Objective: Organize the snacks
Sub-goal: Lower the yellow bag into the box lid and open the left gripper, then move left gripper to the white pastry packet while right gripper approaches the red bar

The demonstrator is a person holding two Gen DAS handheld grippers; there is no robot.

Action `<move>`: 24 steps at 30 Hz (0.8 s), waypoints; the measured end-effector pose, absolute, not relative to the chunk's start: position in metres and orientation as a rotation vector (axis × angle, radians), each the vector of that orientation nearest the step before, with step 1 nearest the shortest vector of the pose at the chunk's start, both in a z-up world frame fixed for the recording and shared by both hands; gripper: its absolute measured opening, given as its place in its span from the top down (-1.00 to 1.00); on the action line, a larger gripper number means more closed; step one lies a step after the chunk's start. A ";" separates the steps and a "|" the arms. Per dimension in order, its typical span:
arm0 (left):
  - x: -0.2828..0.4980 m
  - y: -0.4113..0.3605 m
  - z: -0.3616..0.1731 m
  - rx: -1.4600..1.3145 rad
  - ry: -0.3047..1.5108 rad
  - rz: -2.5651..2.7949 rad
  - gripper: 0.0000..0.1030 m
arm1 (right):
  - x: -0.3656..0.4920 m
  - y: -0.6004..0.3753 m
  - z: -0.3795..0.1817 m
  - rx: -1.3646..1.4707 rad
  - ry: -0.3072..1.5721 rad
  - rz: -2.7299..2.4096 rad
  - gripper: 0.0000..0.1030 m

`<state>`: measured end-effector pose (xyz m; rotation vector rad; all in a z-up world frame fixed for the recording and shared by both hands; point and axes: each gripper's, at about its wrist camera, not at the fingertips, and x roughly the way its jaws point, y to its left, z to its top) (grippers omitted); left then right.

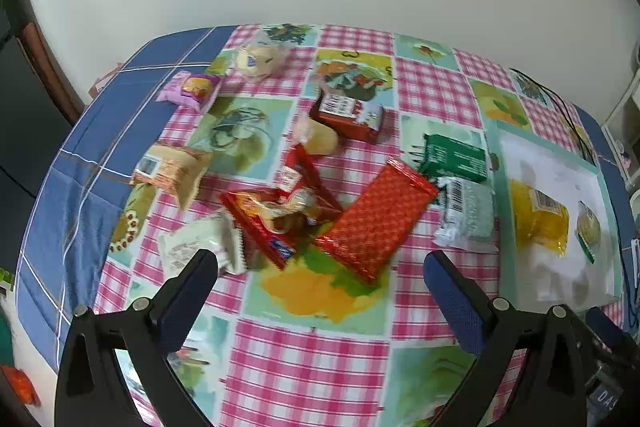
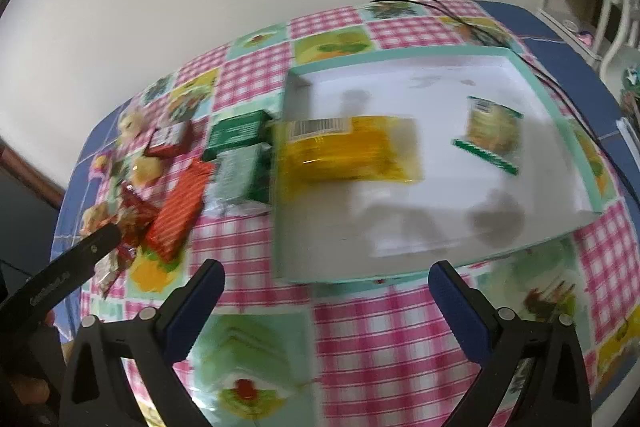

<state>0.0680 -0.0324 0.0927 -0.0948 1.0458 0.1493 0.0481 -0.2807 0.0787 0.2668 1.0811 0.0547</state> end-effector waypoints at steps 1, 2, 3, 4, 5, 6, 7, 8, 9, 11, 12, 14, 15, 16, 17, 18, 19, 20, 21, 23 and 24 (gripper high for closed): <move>0.068 -0.026 0.093 -0.094 1.046 0.155 -0.99 | 0.049 -0.273 0.079 0.264 1.084 0.069 -1.00; 0.068 -0.021 0.093 -0.093 1.048 0.163 -0.99 | 0.049 -0.269 0.079 0.263 1.086 0.077 -1.00; 0.069 -0.015 0.093 -0.091 1.051 0.173 -0.99 | 0.051 -0.261 0.078 0.261 1.096 0.092 -1.00; 0.070 -0.005 0.092 -0.092 1.054 0.192 -0.99 | 0.053 -0.254 0.077 0.261 1.108 0.104 -1.00; 0.070 0.001 0.092 -0.096 1.056 0.207 -0.99 | 0.055 -0.247 0.075 0.260 1.120 0.118 -1.00; 0.070 0.012 0.091 -0.104 1.061 0.225 -0.99 | 0.056 -0.238 0.072 0.257 1.133 0.133 -1.00; 0.070 0.022 0.089 -0.114 1.068 0.239 -0.99 | 0.056 -0.231 0.069 0.251 1.142 0.144 -1.00; 0.070 0.032 0.087 -0.128 1.078 0.253 -0.99 | 0.056 -0.223 0.067 0.241 1.151 0.154 -1.00; 0.071 0.039 0.085 -0.138 1.085 0.263 -0.99 | 0.056 -0.213 0.064 0.225 1.158 0.164 -1.00; 0.070 0.058 0.079 -0.166 1.106 0.290 -0.99 | 0.057 -0.199 0.060 0.200 1.169 0.178 -1.00; 0.070 0.065 0.077 -0.181 1.113 0.302 -0.99 | 0.058 -0.192 0.057 0.193 1.176 0.187 -1.00; 0.070 0.082 0.071 -0.225 1.131 0.321 -0.99 | 0.061 -0.182 0.053 0.197 1.186 0.197 -1.00; 0.070 0.087 0.069 -0.239 1.135 0.325 -0.99 | 0.063 -0.177 0.050 0.206 1.196 0.202 -1.00; 0.070 0.092 0.067 -0.255 1.140 0.330 -0.99 | 0.064 -0.173 0.048 0.213 1.198 0.203 -1.00; 0.071 0.099 0.064 -0.277 1.147 0.335 -0.99 | 0.065 -0.171 0.048 0.217 1.199 0.204 -1.00; 0.071 0.103 0.062 -0.290 1.152 0.337 -0.99 | 0.067 -0.167 0.047 0.221 1.197 0.205 -1.00; 0.073 0.107 0.059 -0.308 1.159 0.339 -0.99 | 0.070 -0.164 0.046 0.224 1.196 0.204 -1.00; 0.074 0.111 0.056 -0.327 1.165 0.340 -0.99 | 0.073 -0.162 0.046 0.228 1.194 0.203 -1.00; 0.075 0.115 0.053 -0.344 1.170 0.341 -0.99 | 0.077 -0.159 0.046 0.233 1.191 0.195 -1.00; 0.078 0.120 0.051 -0.360 1.173 0.344 -0.99 | 0.086 -0.155 0.045 0.239 1.190 0.185 -1.00; 0.080 0.121 0.050 -0.362 1.171 0.346 -0.99 | 0.091 -0.152 0.044 0.245 1.191 0.178 -1.00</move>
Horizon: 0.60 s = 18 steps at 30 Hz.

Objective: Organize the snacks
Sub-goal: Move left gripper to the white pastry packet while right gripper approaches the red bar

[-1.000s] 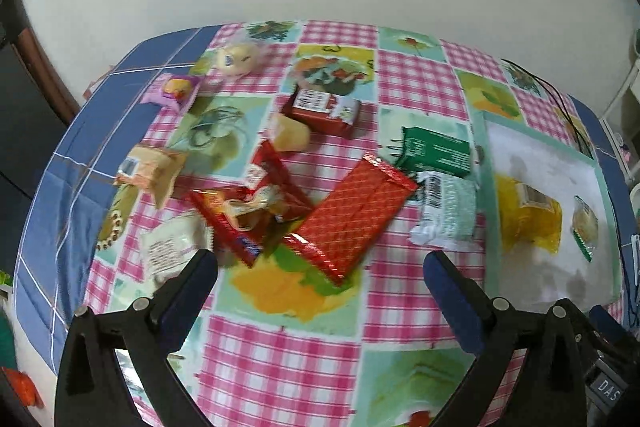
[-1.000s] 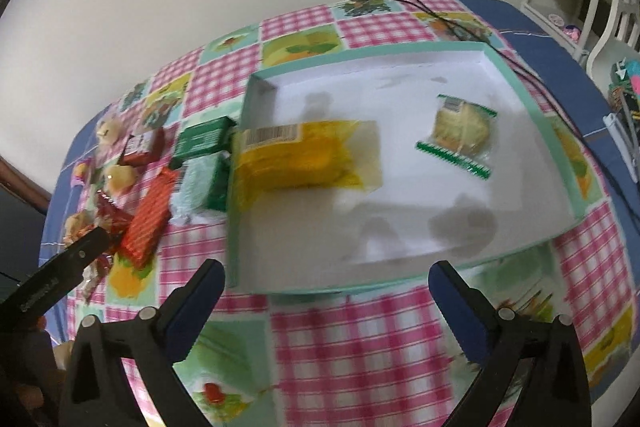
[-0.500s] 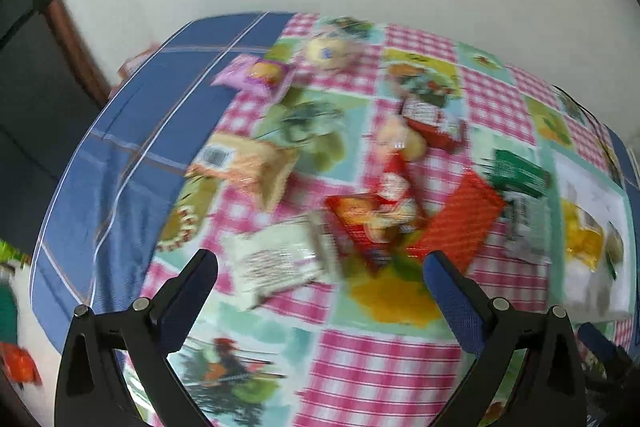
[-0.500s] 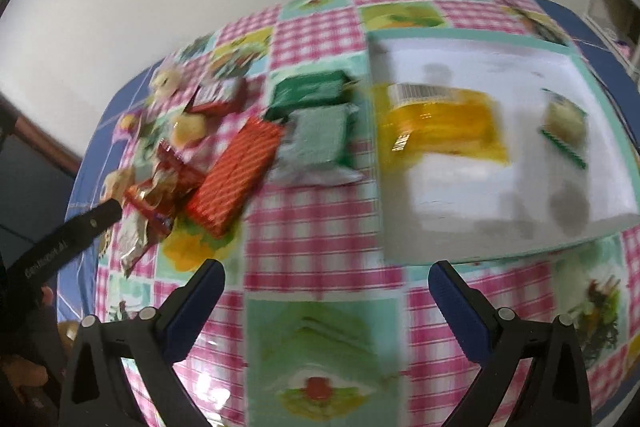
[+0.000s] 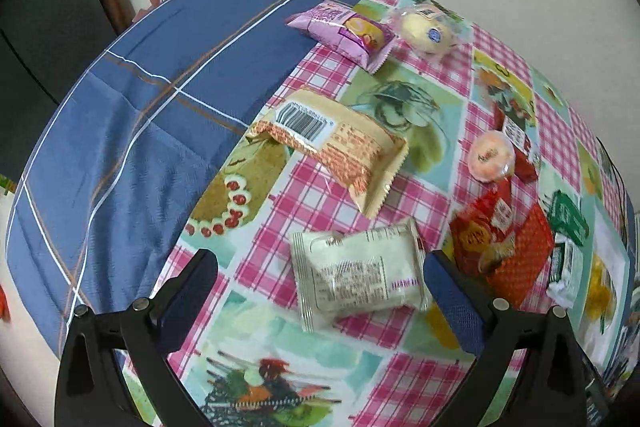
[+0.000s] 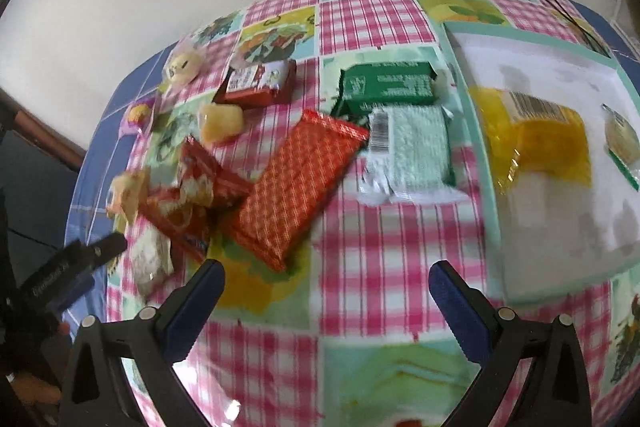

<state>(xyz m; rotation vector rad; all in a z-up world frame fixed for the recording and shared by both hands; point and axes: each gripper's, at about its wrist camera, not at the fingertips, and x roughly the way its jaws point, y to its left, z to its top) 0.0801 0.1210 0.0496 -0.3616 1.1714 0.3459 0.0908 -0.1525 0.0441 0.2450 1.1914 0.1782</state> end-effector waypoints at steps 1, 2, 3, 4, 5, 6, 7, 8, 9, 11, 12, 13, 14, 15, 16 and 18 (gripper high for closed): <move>0.083 0.122 0.048 -0.359 1.171 0.351 -0.99 | 0.096 -0.150 0.043 0.250 1.196 0.170 -1.00; 0.085 0.124 0.047 -0.357 1.171 0.355 -0.99 | 0.100 -0.149 0.042 0.250 1.202 0.164 -1.00; 0.087 0.126 0.045 -0.358 1.172 0.357 -0.99 | 0.107 -0.145 0.039 0.248 1.212 0.150 -1.00; 0.089 0.128 0.044 -0.363 1.172 0.361 -0.99 | 0.112 -0.142 0.038 0.245 1.218 0.140 -1.00; 0.090 0.131 0.042 -0.369 1.170 0.368 -0.99 | 0.119 -0.137 0.035 0.238 1.227 0.129 -1.00; 0.092 0.135 0.041 -0.373 1.169 0.379 -0.99 | 0.123 -0.135 0.033 0.232 1.233 0.121 -1.00; 0.093 0.137 0.039 -0.373 1.169 0.388 -0.99 | 0.129 -0.131 0.031 0.227 1.238 0.112 -1.00; 0.094 0.141 0.036 -0.370 1.174 0.401 -0.99 | 0.132 -0.129 0.029 0.225 1.244 0.107 -1.00; 0.094 0.143 0.035 -0.368 1.177 0.407 -0.99 | 0.137 -0.126 0.026 0.225 1.253 0.099 -1.00; 0.096 0.149 0.031 -0.366 1.179 0.422 -0.99 | 0.145 -0.123 0.022 0.221 1.259 0.082 -1.00; 0.096 0.152 0.029 -0.362 1.179 0.428 -0.99 | 0.148 -0.121 0.021 0.212 1.262 0.069 -1.00; 0.098 0.154 0.028 -0.359 1.181 0.431 -0.99 | 0.149 -0.120 0.020 0.201 1.266 0.059 -1.00; 0.099 0.156 0.025 -0.353 1.185 0.436 -0.99 | 0.153 -0.118 0.018 0.189 1.269 0.050 -1.00; 0.098 0.157 0.024 -0.349 1.190 0.439 -0.99 | 0.156 -0.116 0.016 0.181 1.271 0.043 -1.00; 0.098 0.158 0.022 -0.344 1.197 0.443 -0.99 | 0.159 -0.115 0.015 0.176 1.274 0.039 -1.00; 0.102 0.159 0.017 -0.336 1.213 0.443 -0.99 | 0.164 -0.111 0.011 0.156 1.282 0.024 -1.00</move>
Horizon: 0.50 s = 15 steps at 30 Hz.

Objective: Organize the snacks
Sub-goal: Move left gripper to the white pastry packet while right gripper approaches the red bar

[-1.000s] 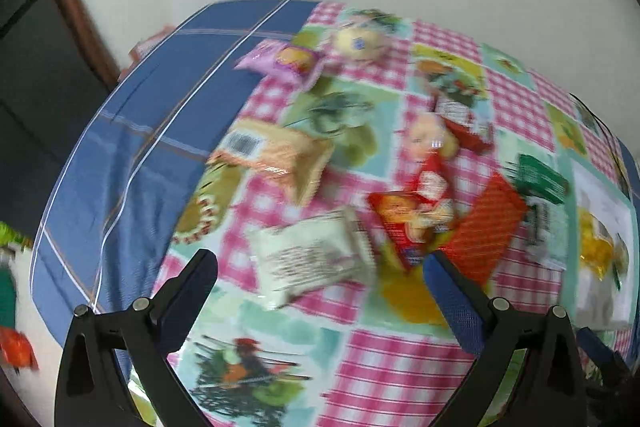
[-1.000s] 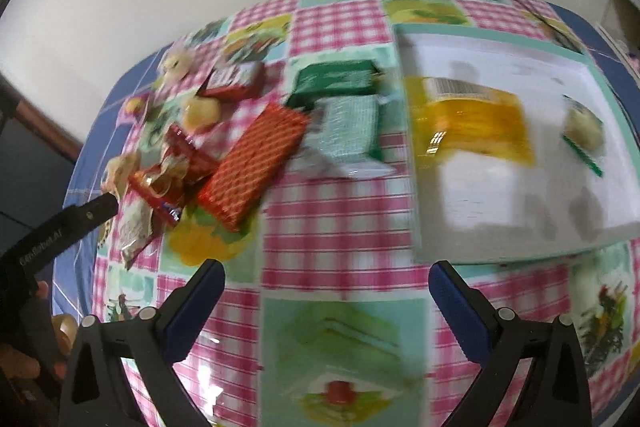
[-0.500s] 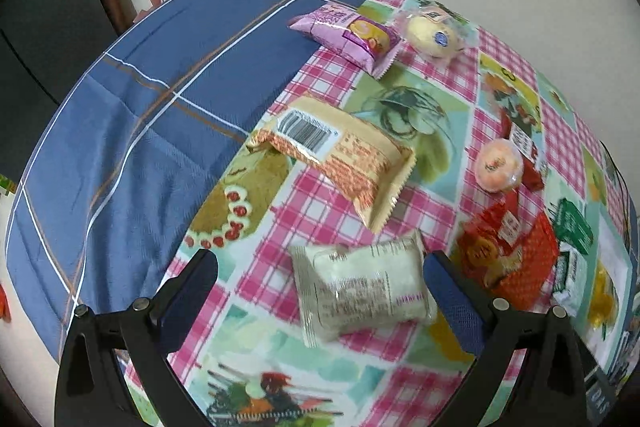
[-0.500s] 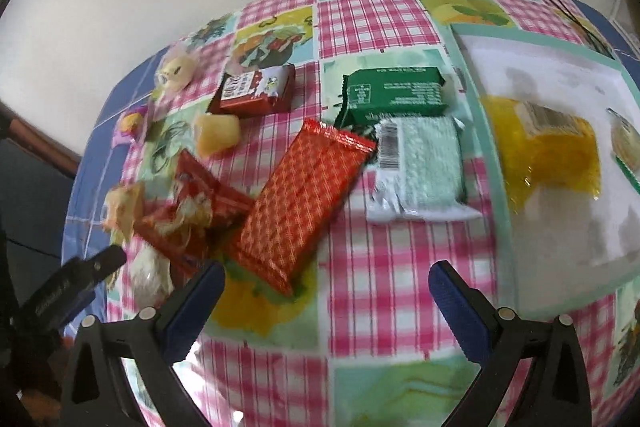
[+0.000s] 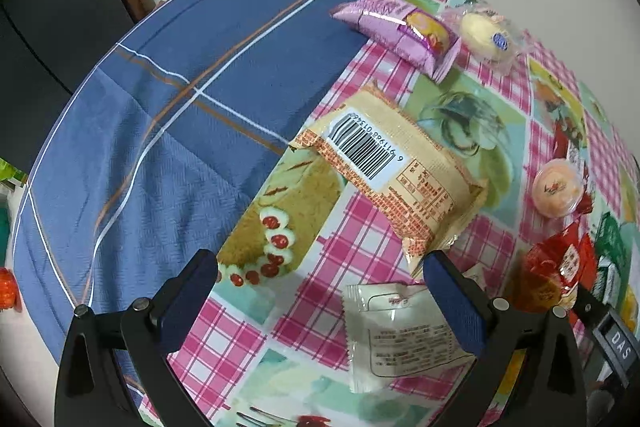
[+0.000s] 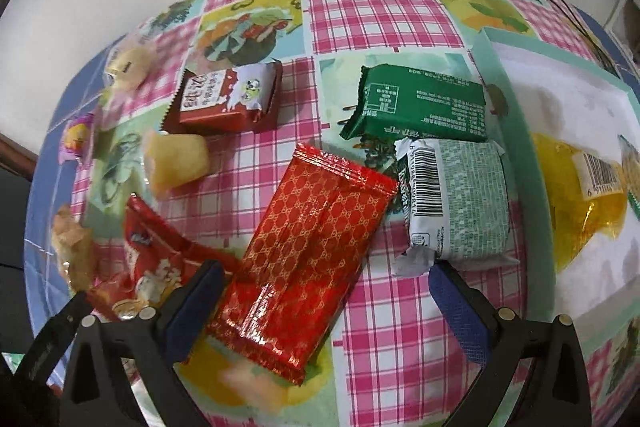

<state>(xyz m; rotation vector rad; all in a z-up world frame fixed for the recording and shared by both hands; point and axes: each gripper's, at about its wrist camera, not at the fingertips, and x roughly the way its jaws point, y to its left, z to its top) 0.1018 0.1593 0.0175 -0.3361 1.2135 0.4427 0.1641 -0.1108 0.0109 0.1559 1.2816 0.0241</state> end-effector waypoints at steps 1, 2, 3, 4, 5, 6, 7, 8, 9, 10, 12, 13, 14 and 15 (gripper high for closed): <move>0.102 0.159 0.015 -0.329 1.227 0.442 -0.99 | 0.166 -0.108 0.009 0.146 1.286 0.019 -1.00; 0.101 0.159 0.013 -0.324 1.235 0.443 -0.99 | 0.167 -0.106 0.007 0.141 1.291 0.016 -1.00; 0.101 0.159 0.012 -0.322 1.246 0.442 -0.99 | 0.167 -0.106 0.005 0.134 1.291 0.014 -1.00; 0.098 0.159 0.011 -0.322 1.254 0.442 -0.99 | 0.167 -0.104 0.005 0.119 1.288 0.014 -1.00; 0.096 0.158 0.009 -0.321 1.264 0.441 -0.99 | 0.165 -0.104 0.004 0.113 1.290 0.015 -1.00; 0.094 0.157 0.008 -0.321 1.273 0.440 -0.99 | 0.164 -0.105 0.004 0.107 1.294 0.013 -1.00; 0.091 0.156 0.006 -0.320 1.280 0.439 -0.99 | 0.162 -0.106 0.004 0.106 1.295 0.010 -1.00; 0.088 0.155 0.005 -0.316 1.292 0.435 -0.99 | 0.160 -0.107 0.003 0.107 1.296 0.008 -1.00; 0.085 0.154 0.003 -0.313 1.297 0.432 -0.99 | 0.158 -0.109 0.003 0.100 1.296 0.007 -0.99; 0.083 0.152 0.003 -0.310 1.303 0.427 -0.99 | 0.156 -0.111 0.002 0.094 1.297 0.005 -0.99; 0.078 0.148 0.004 -0.308 1.305 0.416 -0.99 | 0.150 -0.116 0.001 0.083 1.299 0.001 -0.92; 0.076 0.146 0.005 -0.310 1.304 0.408 -0.99 | 0.147 -0.118 0.001 0.069 1.295 -0.001 -0.84; 0.074 0.143 0.008 -0.314 1.298 0.390 -0.99 | 0.145 -0.121 0.002 0.059 1.290 0.002 -0.78; 0.073 0.140 0.010 -0.314 1.293 0.376 -0.99 | 0.142 -0.122 0.003 0.040 1.282 0.005 -0.68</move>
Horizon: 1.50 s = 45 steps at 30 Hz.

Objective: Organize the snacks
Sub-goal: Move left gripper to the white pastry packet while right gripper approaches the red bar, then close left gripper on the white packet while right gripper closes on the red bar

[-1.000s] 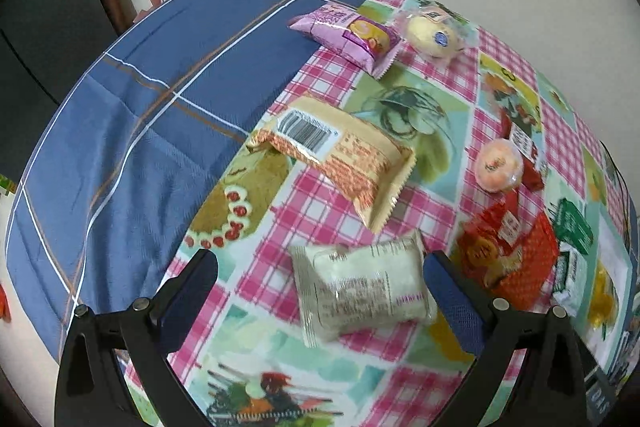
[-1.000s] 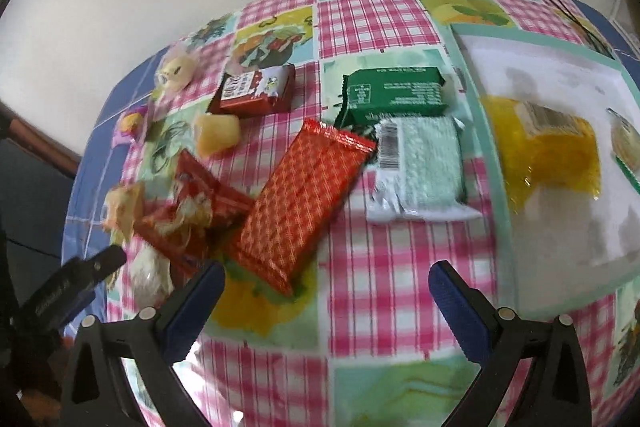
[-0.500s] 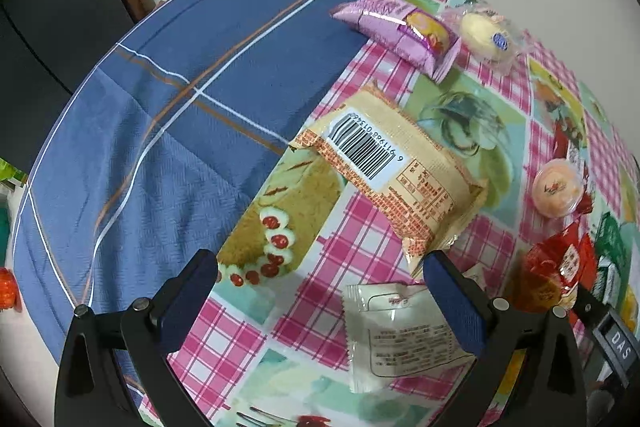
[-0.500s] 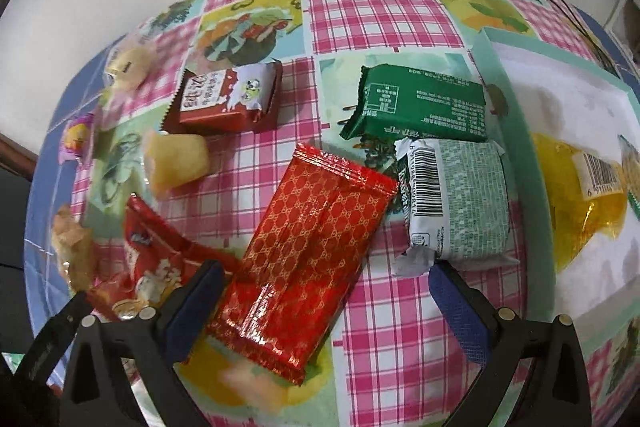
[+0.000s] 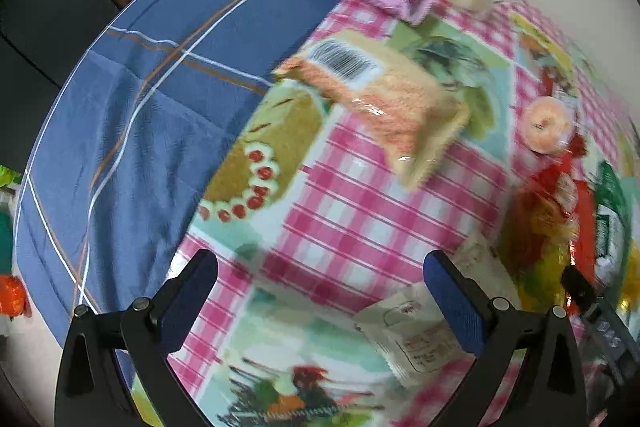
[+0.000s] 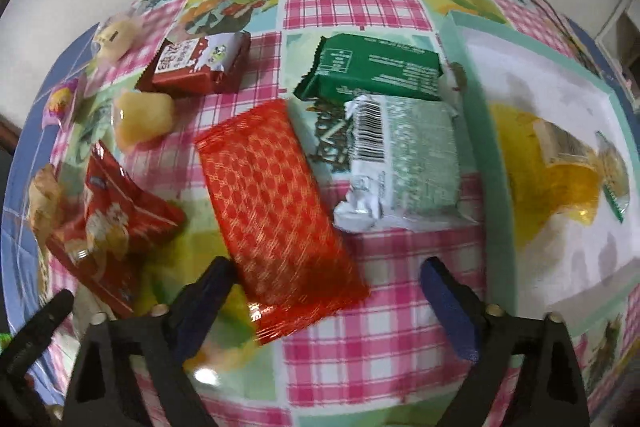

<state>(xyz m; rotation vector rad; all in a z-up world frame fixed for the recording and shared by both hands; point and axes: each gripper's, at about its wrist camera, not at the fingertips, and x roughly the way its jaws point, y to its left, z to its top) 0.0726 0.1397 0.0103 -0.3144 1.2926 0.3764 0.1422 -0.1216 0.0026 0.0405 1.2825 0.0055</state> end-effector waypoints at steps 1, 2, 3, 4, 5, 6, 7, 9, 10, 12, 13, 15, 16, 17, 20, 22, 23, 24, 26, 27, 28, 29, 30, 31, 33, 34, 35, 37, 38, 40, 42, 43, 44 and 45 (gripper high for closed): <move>0.072 0.136 0.012 -0.312 1.290 0.368 -0.99 | 0.140 -0.122 0.004 0.024 1.275 0.015 -0.58; 0.070 0.133 0.015 -0.305 1.286 0.358 -0.99 | 0.137 -0.123 0.005 0.018 1.271 0.026 -0.53; 0.069 0.130 0.016 -0.304 1.283 0.352 -0.99 | 0.134 -0.124 0.005 0.010 1.269 0.039 -0.43; 0.068 0.128 0.017 -0.306 1.280 0.344 -0.99 | 0.130 -0.125 0.005 0.000 1.268 0.053 -0.34; 0.067 0.127 0.019 -0.312 1.279 0.336 -0.99 | 0.128 -0.125 0.006 -0.007 1.269 0.064 -0.30; 0.067 0.125 0.020 -0.320 1.276 0.324 -0.99 | 0.125 -0.125 0.006 -0.011 1.271 0.075 -0.24; 0.061 0.124 0.024 -0.329 1.272 0.312 -0.99 | 0.122 -0.126 0.007 -0.013 1.272 0.081 -0.20; 0.058 0.119 0.032 -0.338 1.264 0.282 -0.99 | 0.112 -0.131 0.007 -0.019 1.278 0.093 -0.19; 0.056 0.114 0.033 -0.334 1.262 0.266 -0.99 | 0.106 -0.132 0.006 -0.026 1.280 0.102 -0.19; 0.055 0.105 0.035 -0.308 1.267 0.238 -0.98 | 0.097 -0.134 0.007 -0.039 1.285 0.115 -0.20; 0.059 0.100 0.033 -0.299 1.273 0.229 -0.98 | 0.091 -0.138 0.007 -0.039 1.289 0.121 -0.20; 0.061 0.095 0.029 -0.295 1.291 0.194 -0.98 | 0.088 -0.147 0.008 -0.014 1.293 0.128 -0.20; 0.063 0.092 0.027 -0.298 1.301 0.172 -0.98 | 0.088 -0.152 0.010 -0.002 1.291 0.133 -0.21; 0.071 0.096 0.024 -0.296 1.311 0.156 -0.98 | 0.089 -0.154 0.012 0.007 1.286 0.145 -0.21; 0.074 0.087 0.019 -0.270 1.332 0.142 -0.98 | 0.108 -0.155 0.020 -0.013 1.261 0.163 -0.29; 0.074 0.085 0.015 -0.261 1.337 0.137 -0.98 | 0.116 -0.154 0.028 -0.023 1.239 0.180 -0.47; 0.075 0.083 0.014 -0.259 1.341 0.132 -0.98 | 0.120 -0.153 0.030 -0.028 1.236 0.191 -0.48; 0.076 0.082 0.013 -0.257 1.343 0.128 -0.98 | 0.126 -0.149 0.030 -0.037 1.245 0.205 -0.48; 0.079 0.079 0.009 -0.246 1.349 0.121 -0.98 | 0.138 -0.141 0.027 -0.068 1.259 0.210 -0.48; 0.081 0.078 0.007 -0.238 1.352 0.117 -0.98 | 0.143 -0.137 0.026 -0.091 1.254 0.209 -0.48; 0.083 0.075 0.005 -0.232 1.354 0.115 -0.98 | 0.151 -0.131 0.026 -0.105 1.252 0.212 -0.48; 0.086 0.073 0.003 -0.224 1.359 0.114 -0.98 | 0.150 -0.126 0.023 -0.113 1.252 0.217 -0.48; 0.088 0.072 0.001 -0.216 1.363 0.112 -0.97 | 0.154 -0.123 0.020 -0.128 1.256 0.225 -0.49; 0.092 0.070 -0.004 -0.211 1.365 0.112 -0.97 | 0.158 -0.120 0.019 -0.142 1.256 0.224 -0.51; 0.100 0.064 -0.012 -0.199 1.371 0.111 -0.96 | 0.166 -0.113 0.015 -0.154 1.255 0.226 -0.52; 0.100 0.063 -0.014 -0.194 1.373 0.110 -0.95 | 0.170 -0.110 0.013 -0.152 1.263 0.233 -0.52; 0.098 0.063 -0.014 -0.192 1.374 0.107 -0.88 | 0.176 -0.105 0.009 -0.151 1.269 0.234 -0.52; 0.101 0.058 -0.016 -0.182 1.376 0.106 -0.85 | 0.181 -0.099 0.005 -0.161 1.279 0.231 -0.52; 0.103 0.056 -0.017 -0.177 1.377 0.105 -0.84 | 0.184 -0.095 0.002 -0.174 1.276 0.231 -0.52; 0.104 0.056 -0.017 -0.174 1.375 0.104 -0.81 | 0.185 -0.089 0.000 -0.193 1.276 0.236 -0.51; 0.103 0.055 -0.016 -0.172 1.374 0.105 -0.78 | 0.180 -0.089 -0.001 -0.175 1.282 0.241 -0.49; 0.101 0.057 -0.014 -0.171 1.374 0.104 -0.77 | 0.178 -0.090 -0.001 -0.163 1.285 0.240 -0.42; 0.100 0.055 -0.014 -0.169 1.374 0.103 -0.76 | 0.175 -0.093 0.000 -0.158 1.284 0.236 -0.37; 0.102 0.057 -0.014 -0.166 1.375 0.098 -0.72 | 0.171 -0.094 0.001 -0.155 1.282 0.233 -0.27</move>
